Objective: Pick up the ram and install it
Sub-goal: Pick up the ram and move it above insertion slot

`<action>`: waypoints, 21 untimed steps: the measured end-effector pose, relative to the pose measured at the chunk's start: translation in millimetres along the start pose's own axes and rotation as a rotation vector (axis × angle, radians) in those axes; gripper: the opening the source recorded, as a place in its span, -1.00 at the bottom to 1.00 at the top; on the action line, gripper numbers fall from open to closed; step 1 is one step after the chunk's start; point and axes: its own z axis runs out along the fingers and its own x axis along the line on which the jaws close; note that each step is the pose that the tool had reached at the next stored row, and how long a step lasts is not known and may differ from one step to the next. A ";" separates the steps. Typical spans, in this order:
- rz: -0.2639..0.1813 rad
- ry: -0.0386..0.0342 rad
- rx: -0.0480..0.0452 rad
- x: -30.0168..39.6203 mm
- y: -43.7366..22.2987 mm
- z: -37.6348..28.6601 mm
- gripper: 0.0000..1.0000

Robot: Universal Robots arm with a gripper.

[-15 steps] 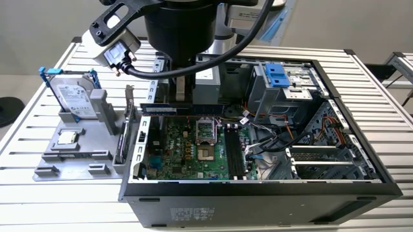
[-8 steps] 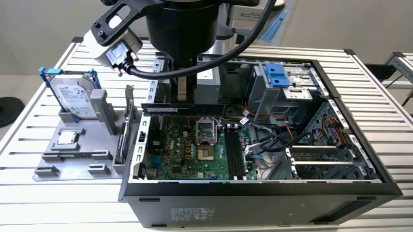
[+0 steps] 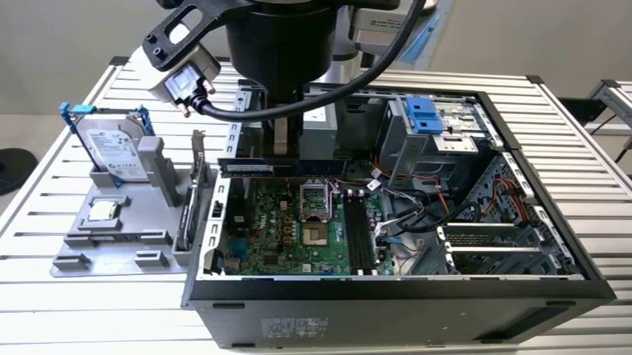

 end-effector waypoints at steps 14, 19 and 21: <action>0.000 0.0000 0.0000 0.1 8.9 0.1 -1.00; 0.000 0.0000 0.0000 0.1 14.2 0.3 -1.00; 0.000 0.0000 0.0001 0.1 16.2 0.3 -1.00</action>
